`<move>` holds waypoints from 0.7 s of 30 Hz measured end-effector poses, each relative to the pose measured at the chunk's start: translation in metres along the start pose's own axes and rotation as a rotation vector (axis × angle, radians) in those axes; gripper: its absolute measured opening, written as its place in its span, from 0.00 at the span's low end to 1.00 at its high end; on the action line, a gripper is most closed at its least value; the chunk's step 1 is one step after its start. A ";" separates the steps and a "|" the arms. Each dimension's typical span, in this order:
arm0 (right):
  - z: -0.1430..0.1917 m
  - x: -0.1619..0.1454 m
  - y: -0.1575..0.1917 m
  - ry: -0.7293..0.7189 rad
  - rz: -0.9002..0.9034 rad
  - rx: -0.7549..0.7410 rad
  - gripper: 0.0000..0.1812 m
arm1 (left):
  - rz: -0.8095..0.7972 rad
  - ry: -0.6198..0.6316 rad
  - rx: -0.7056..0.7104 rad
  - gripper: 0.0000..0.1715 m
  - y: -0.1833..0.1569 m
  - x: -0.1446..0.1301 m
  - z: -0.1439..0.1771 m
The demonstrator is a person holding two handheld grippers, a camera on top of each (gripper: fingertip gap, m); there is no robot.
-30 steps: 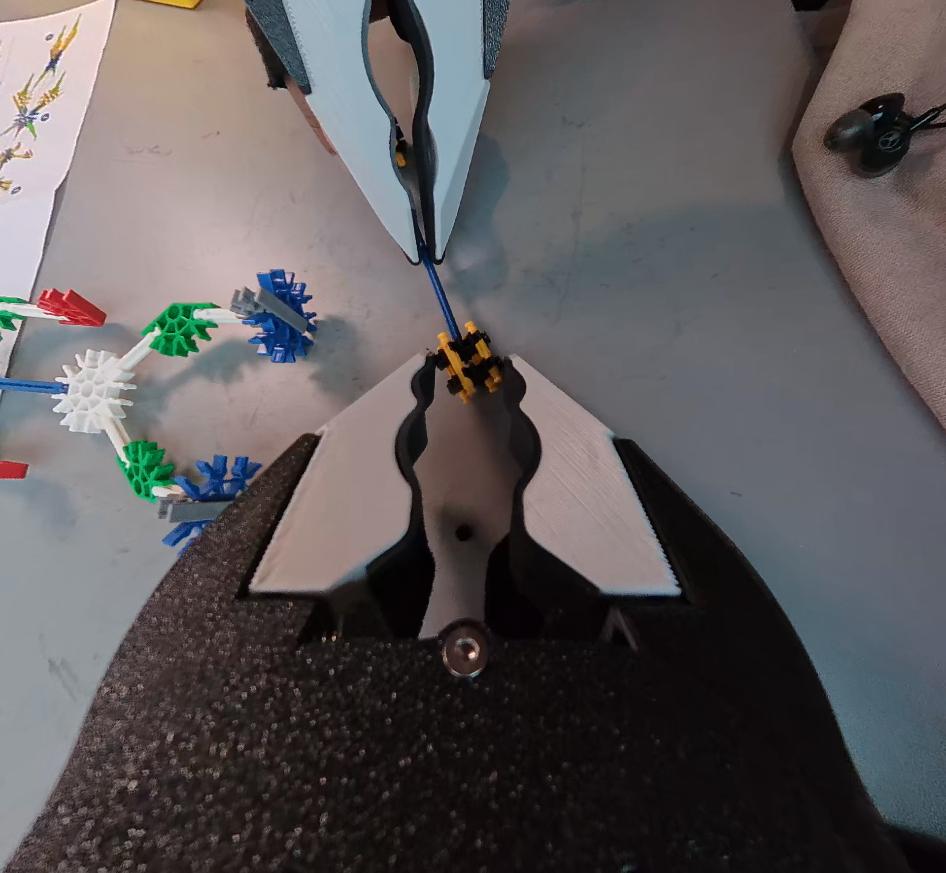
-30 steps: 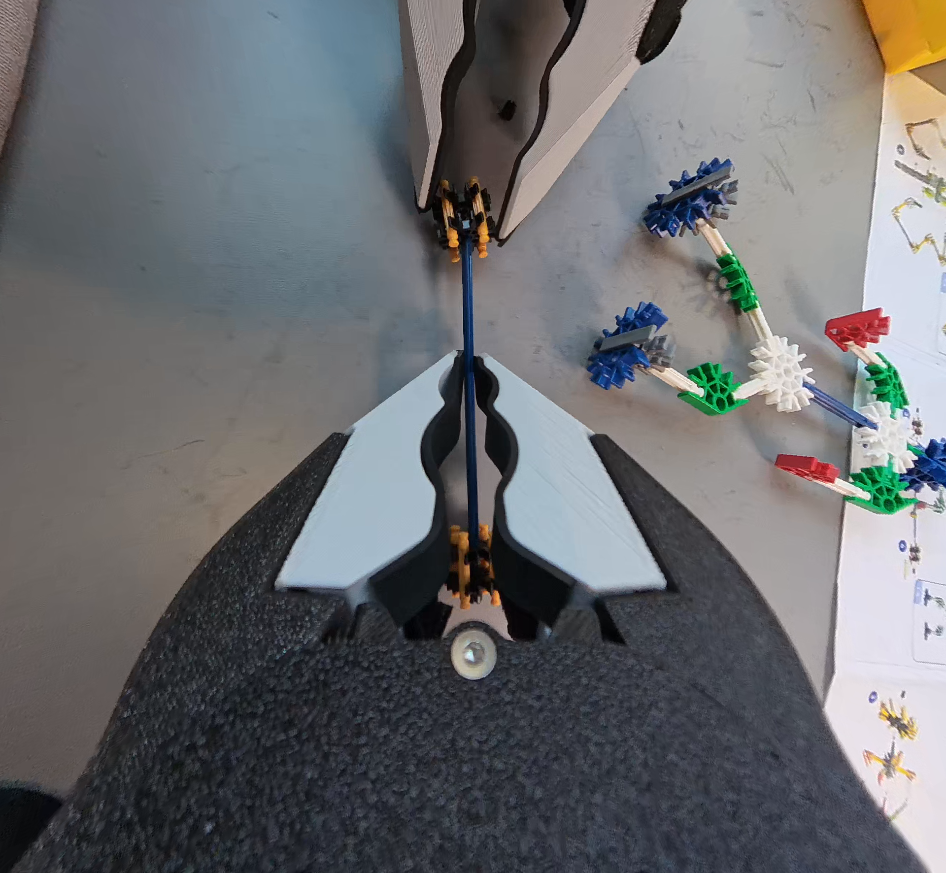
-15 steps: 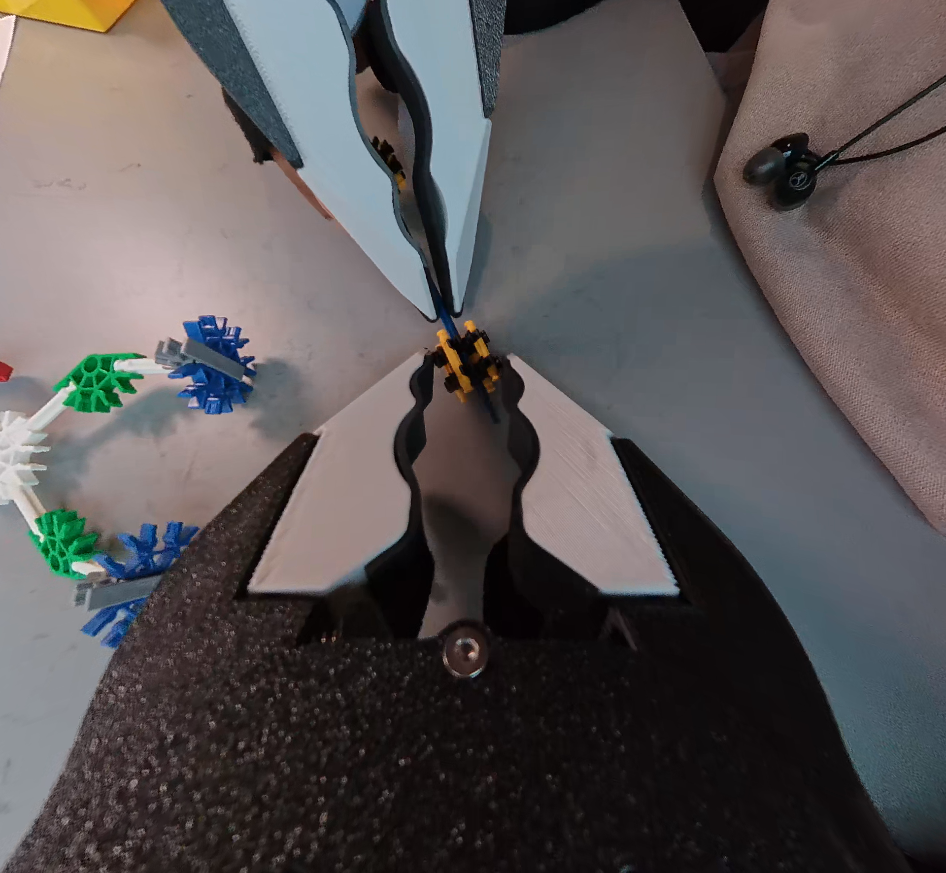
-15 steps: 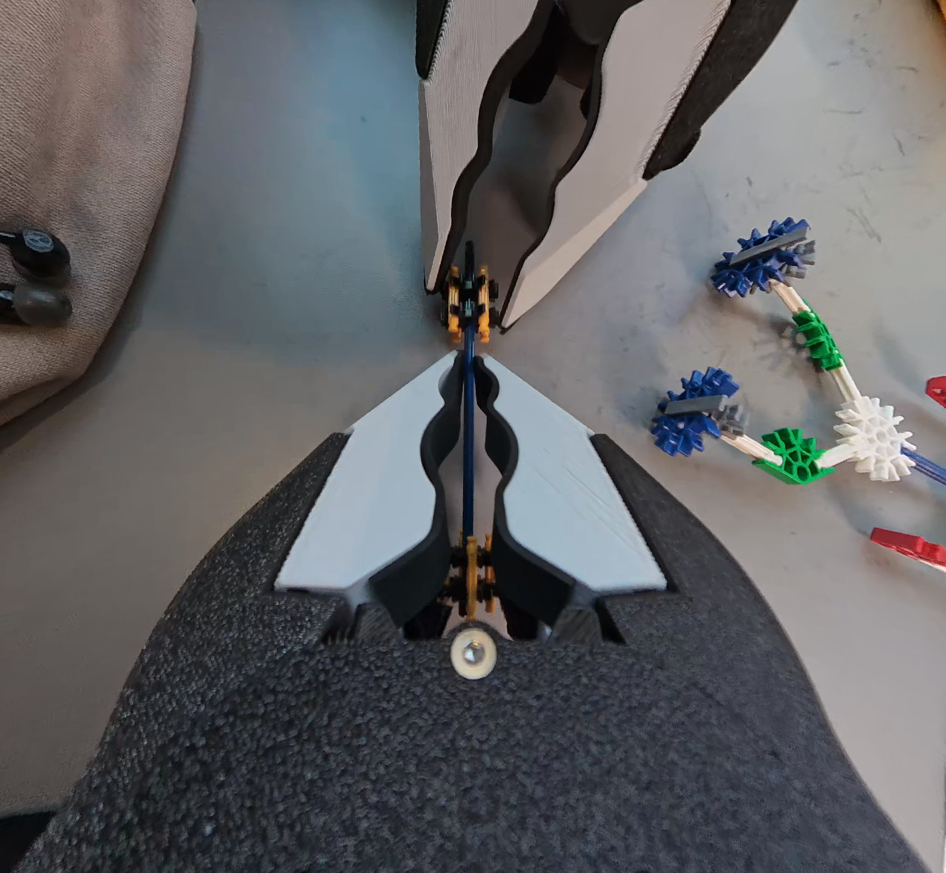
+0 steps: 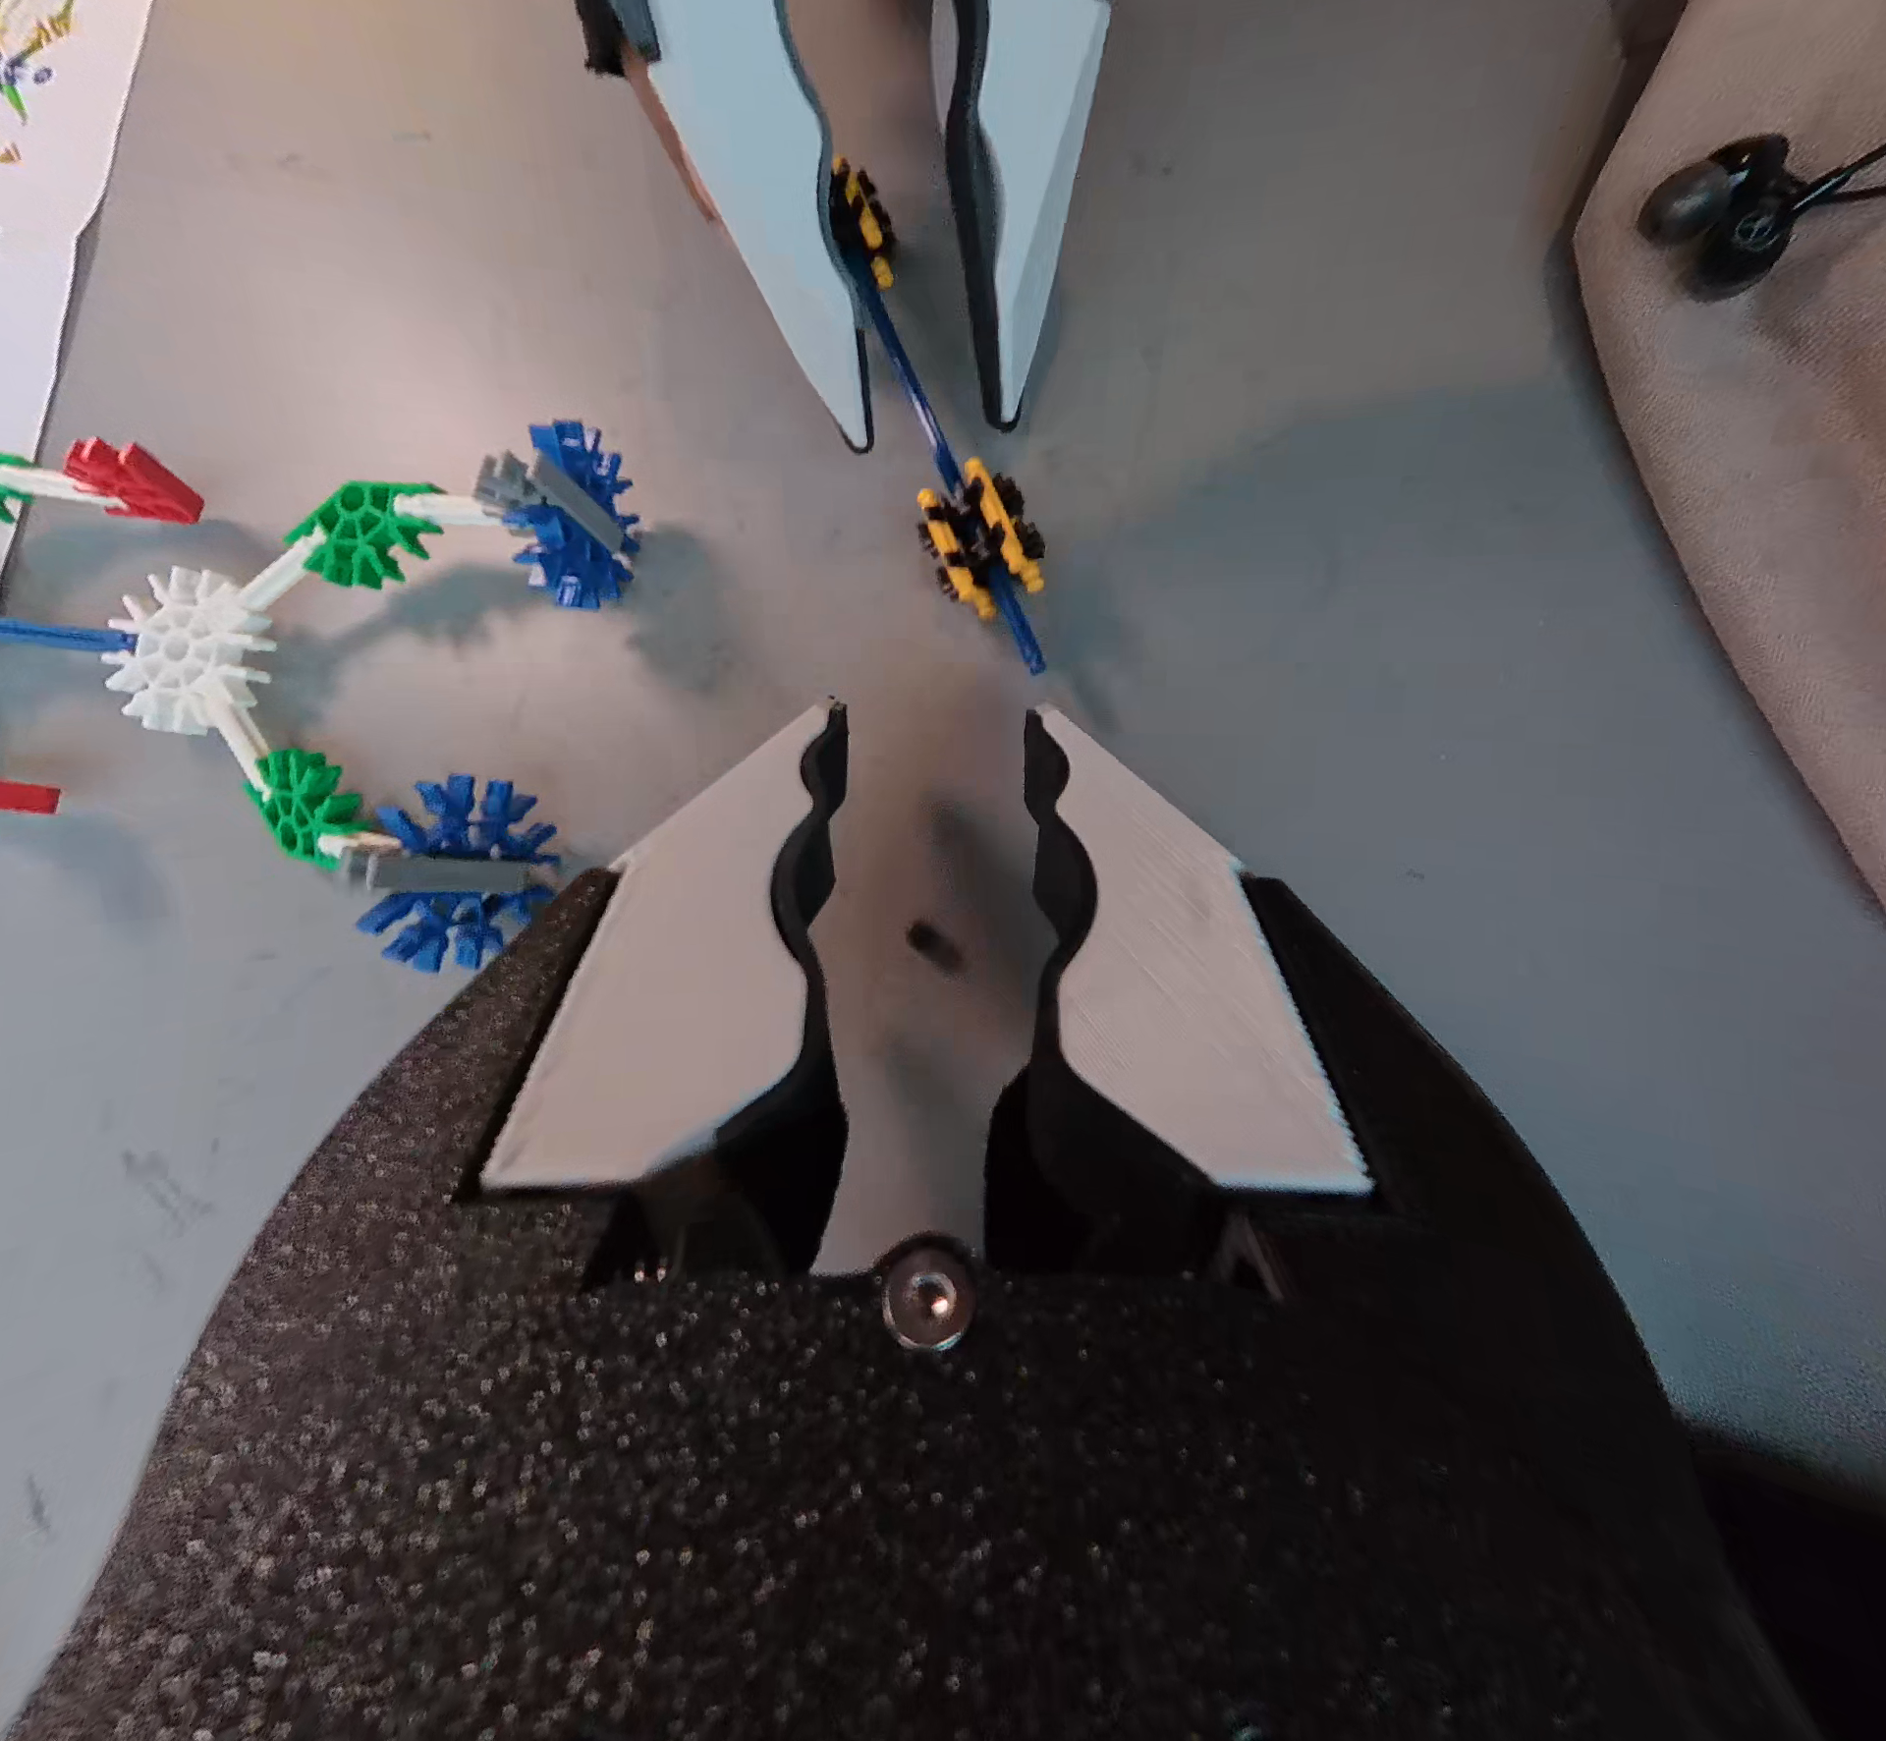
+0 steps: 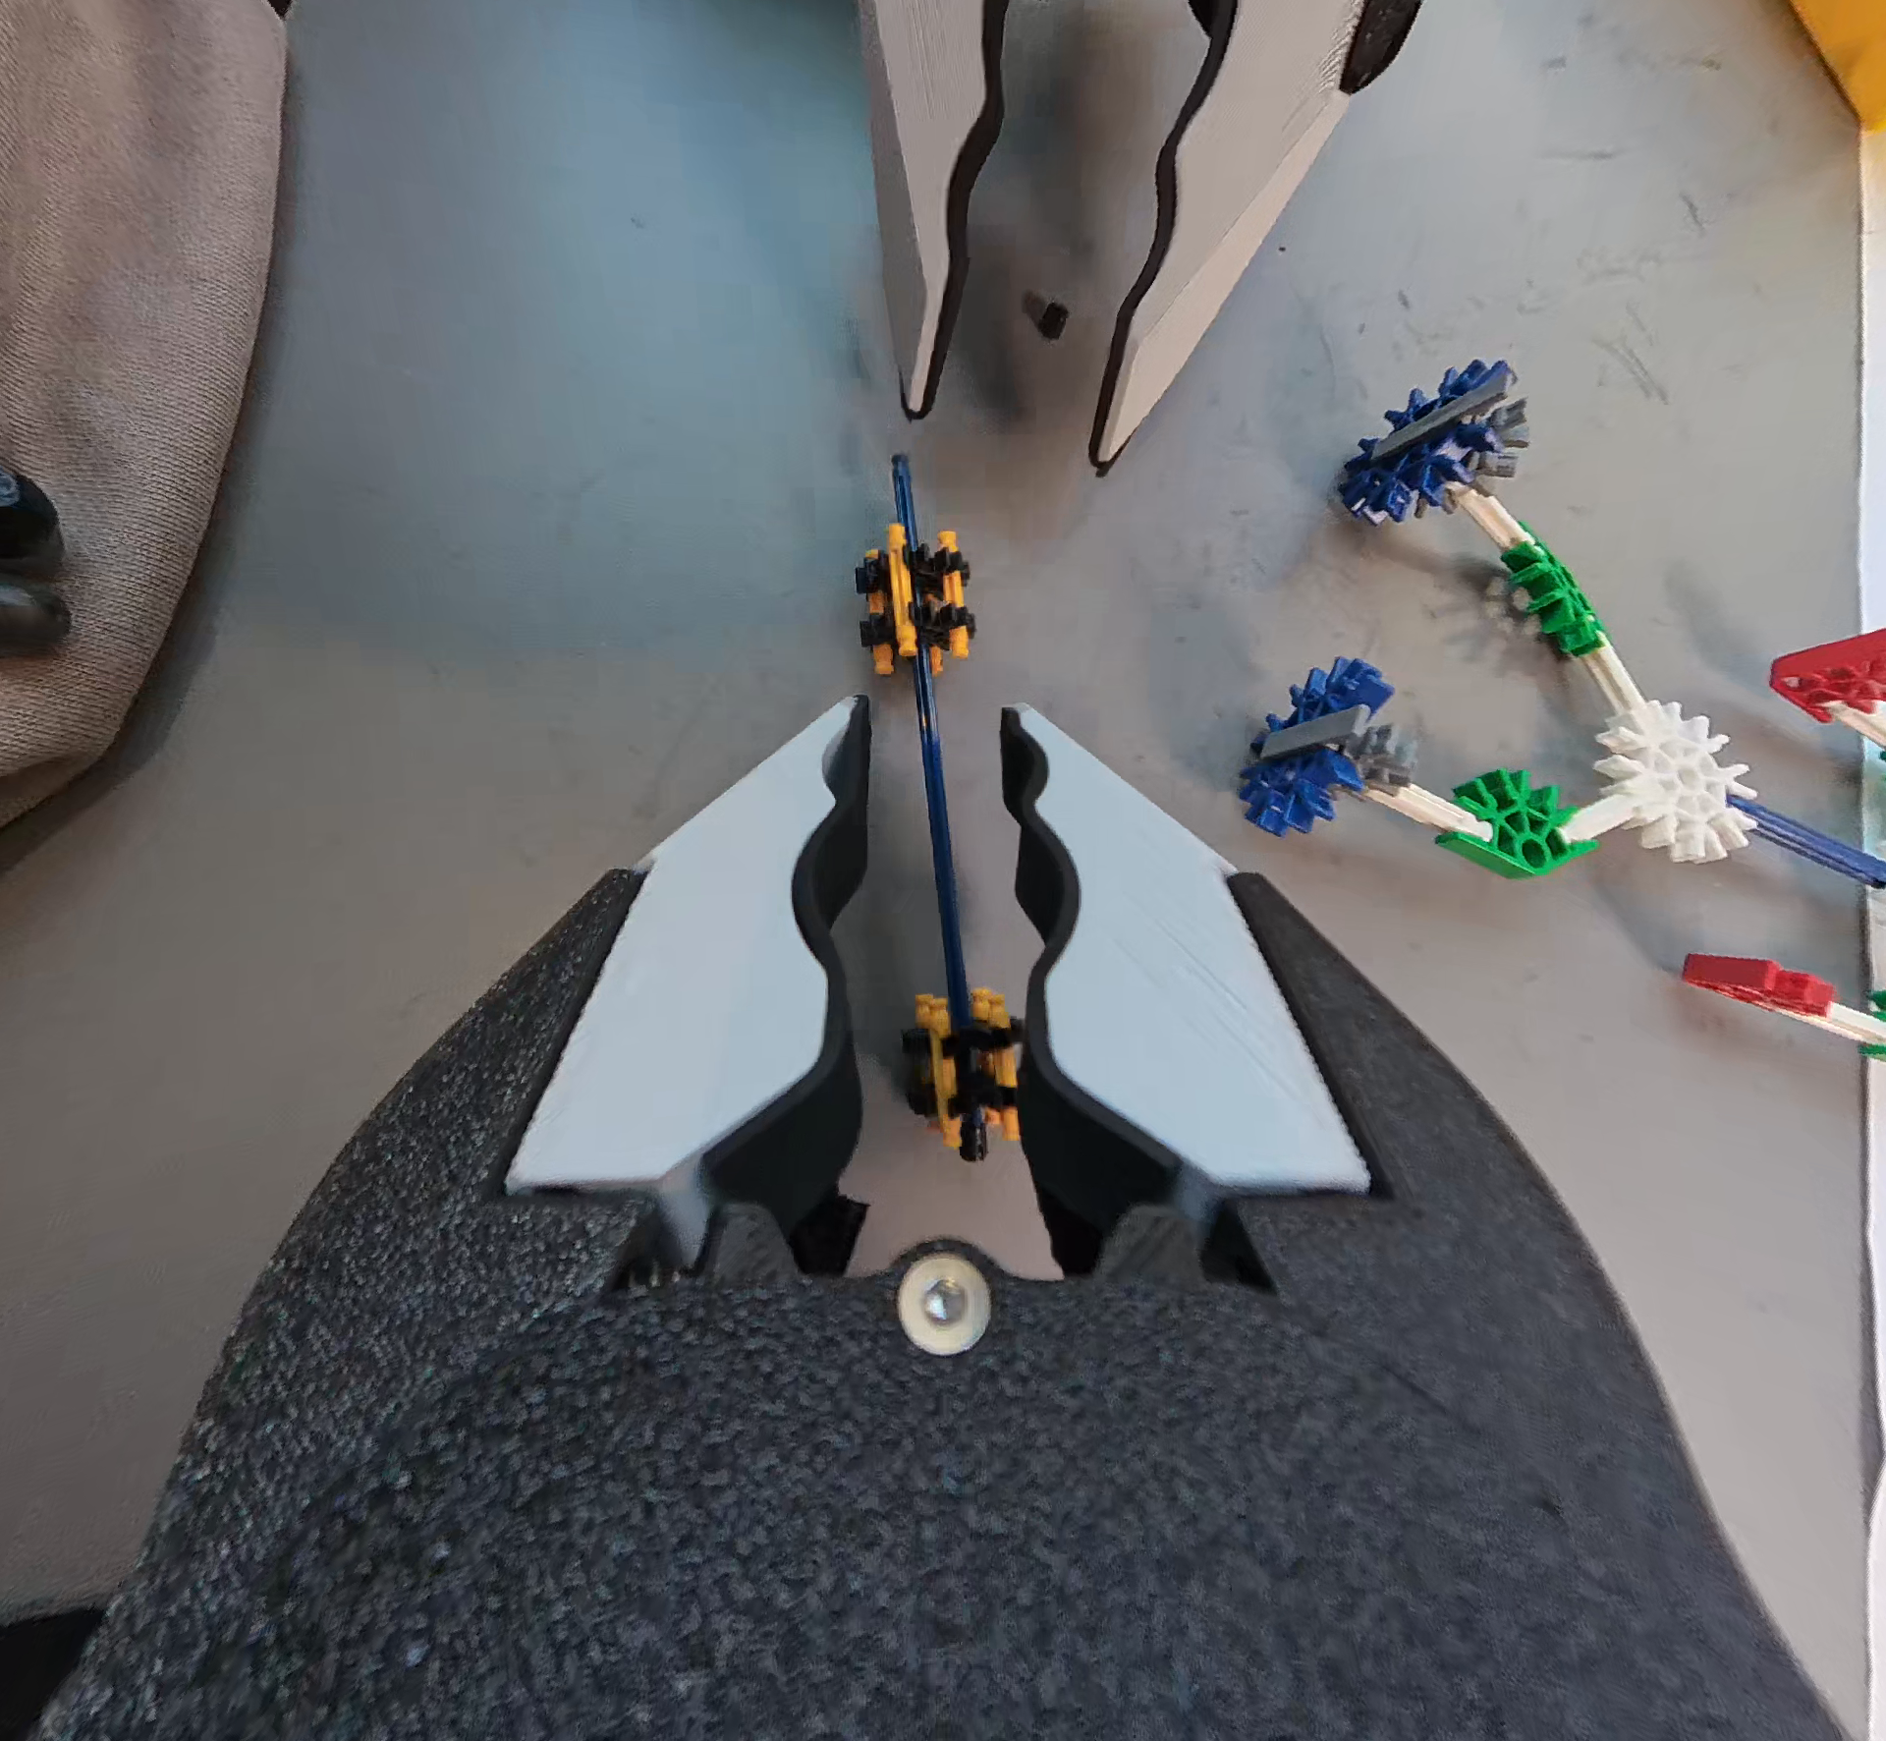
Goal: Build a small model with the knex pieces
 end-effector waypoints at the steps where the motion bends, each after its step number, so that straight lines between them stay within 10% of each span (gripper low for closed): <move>1: -0.001 0.002 0.000 -0.007 0.000 -0.006 0.15 | 0.014 0.021 0.005 0.20 0.003 -0.006 0.003; 21: -0.015 0.007 0.002 0.008 0.012 -0.018 0.22 | 0.030 0.179 0.030 0.05 0.005 -0.037 0.015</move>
Point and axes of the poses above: each gripper's, where its closed fingertips meet, z back along the fingers, x out of its top, y = z × x across the jaws, the point moved 2 cm from there along z, back along the fingers, and after that the axes turned 12 degrees about y, right-handed, at the moved point
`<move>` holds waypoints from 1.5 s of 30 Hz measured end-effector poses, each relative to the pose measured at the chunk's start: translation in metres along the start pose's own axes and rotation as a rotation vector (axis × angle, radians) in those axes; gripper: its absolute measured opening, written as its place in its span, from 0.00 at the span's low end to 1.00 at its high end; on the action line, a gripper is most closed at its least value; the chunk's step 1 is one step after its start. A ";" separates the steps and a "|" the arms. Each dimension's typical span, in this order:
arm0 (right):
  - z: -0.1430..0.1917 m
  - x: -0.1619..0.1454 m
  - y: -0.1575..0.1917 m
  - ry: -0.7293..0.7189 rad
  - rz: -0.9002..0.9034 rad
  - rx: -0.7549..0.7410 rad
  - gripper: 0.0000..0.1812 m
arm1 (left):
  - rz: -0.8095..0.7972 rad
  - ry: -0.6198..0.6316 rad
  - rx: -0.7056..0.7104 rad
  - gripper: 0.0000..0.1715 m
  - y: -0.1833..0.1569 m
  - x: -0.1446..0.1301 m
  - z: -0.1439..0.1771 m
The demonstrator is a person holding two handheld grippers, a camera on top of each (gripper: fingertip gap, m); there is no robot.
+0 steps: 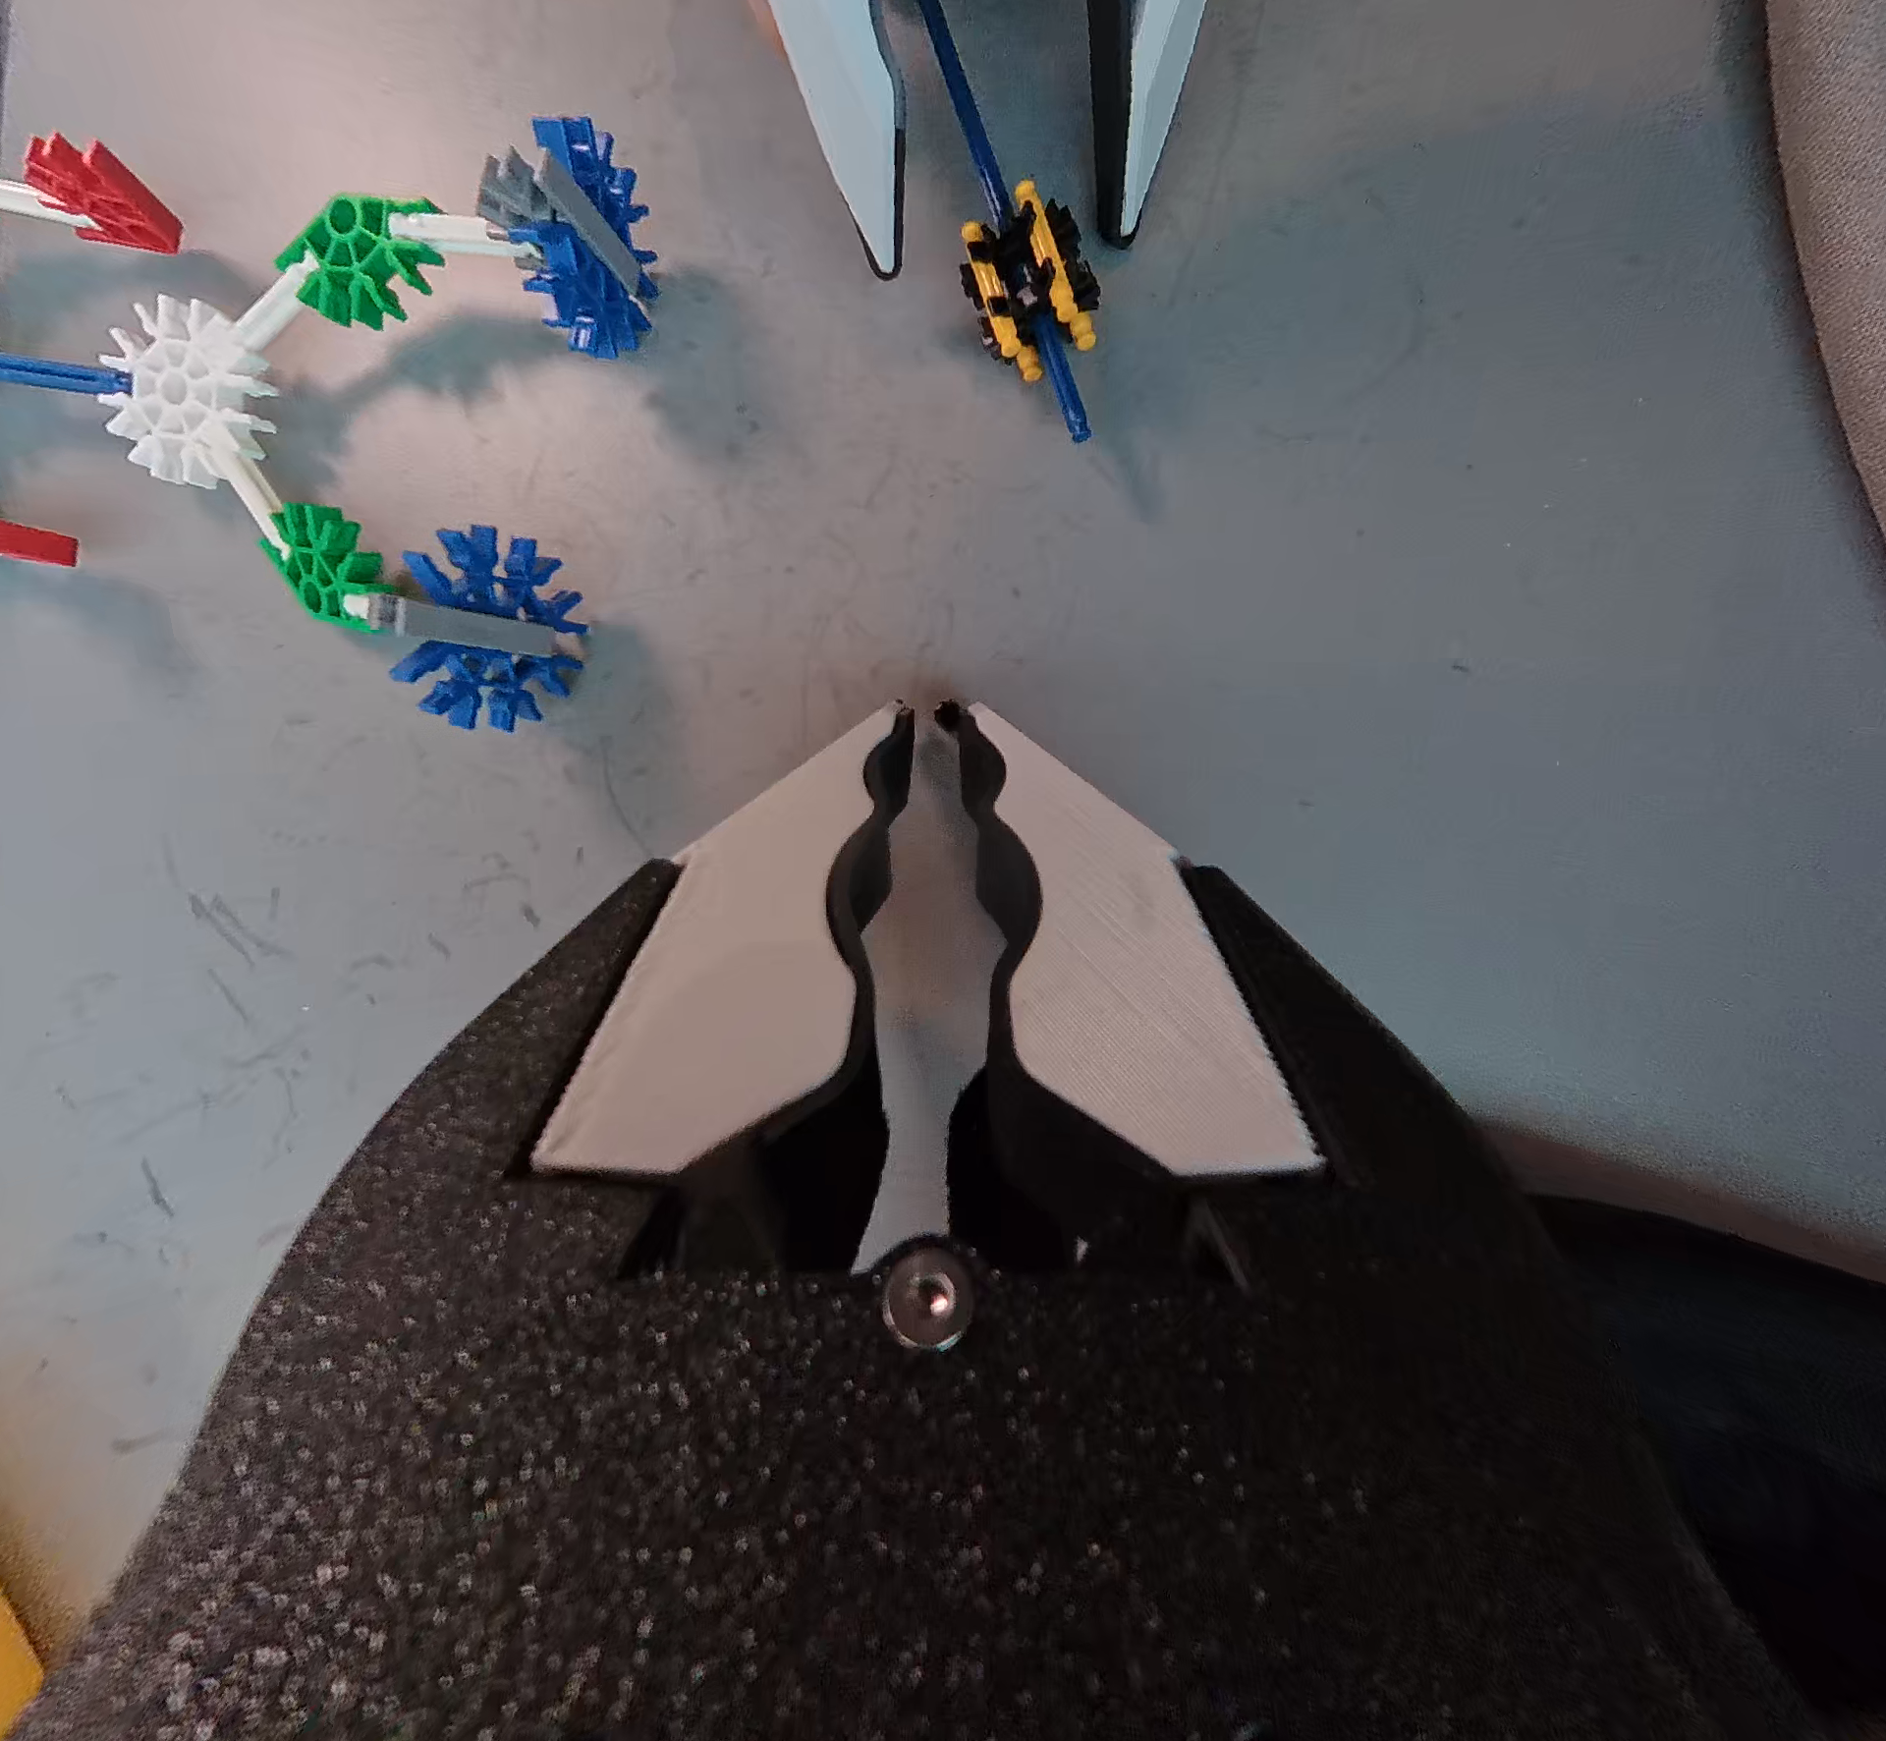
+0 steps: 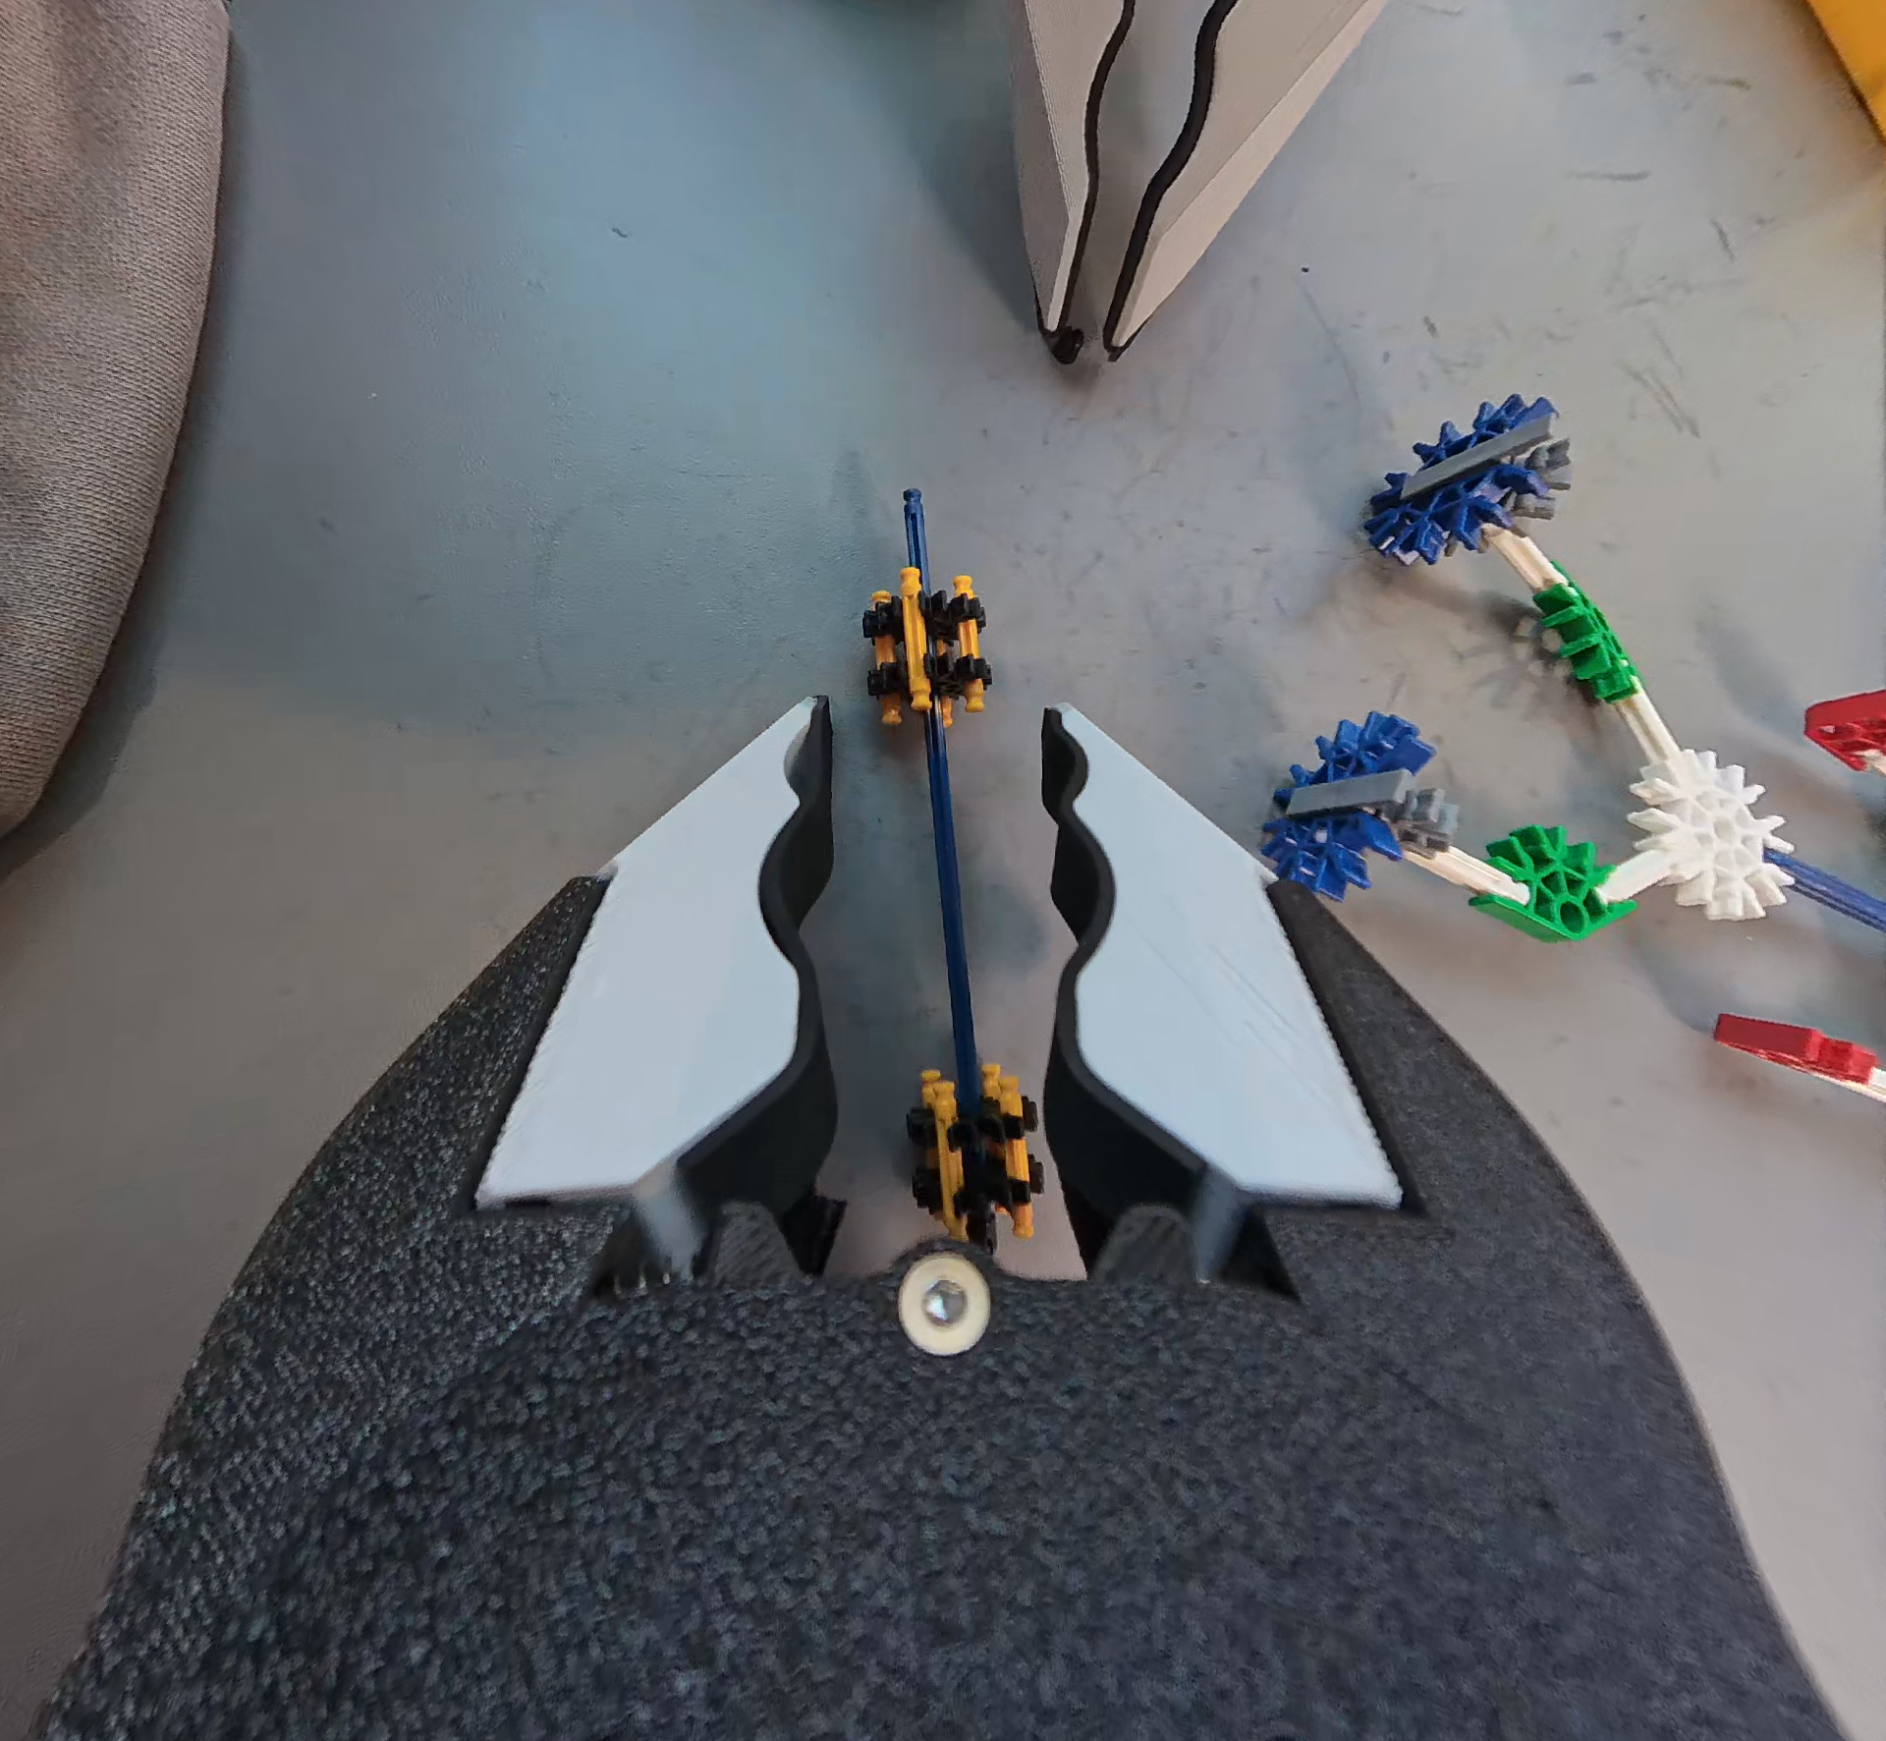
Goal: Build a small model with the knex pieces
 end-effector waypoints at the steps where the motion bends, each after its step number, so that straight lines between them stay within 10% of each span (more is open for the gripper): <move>1: 0.000 0.000 0.000 0.000 0.001 0.002 0.22 | -0.004 0.005 0.000 0.05 0.000 0.000 -0.001; 16: 0.001 -0.002 0.001 0.003 0.002 0.010 0.22 | 0.002 0.014 -0.030 0.03 -0.003 0.001 -0.002; 26: -0.001 0.006 0.001 -0.007 0.017 -0.017 0.20 | 0.109 -0.490 -0.190 0.03 -0.001 0.061 0.027; 45: 0.010 -0.012 -0.017 -0.024 -0.111 0.008 0.11 | 0.236 -0.733 -0.197 0.03 0.020 0.077 0.043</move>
Point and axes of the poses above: each gripper's, where its closed fingertips meet, z back along the fingers, x out of its top, y = z × x across the jaws, the point moved 2 cm from there along z, back along the fingers, and after that the axes turned 12 degrees about y, right-handed, at the moved point
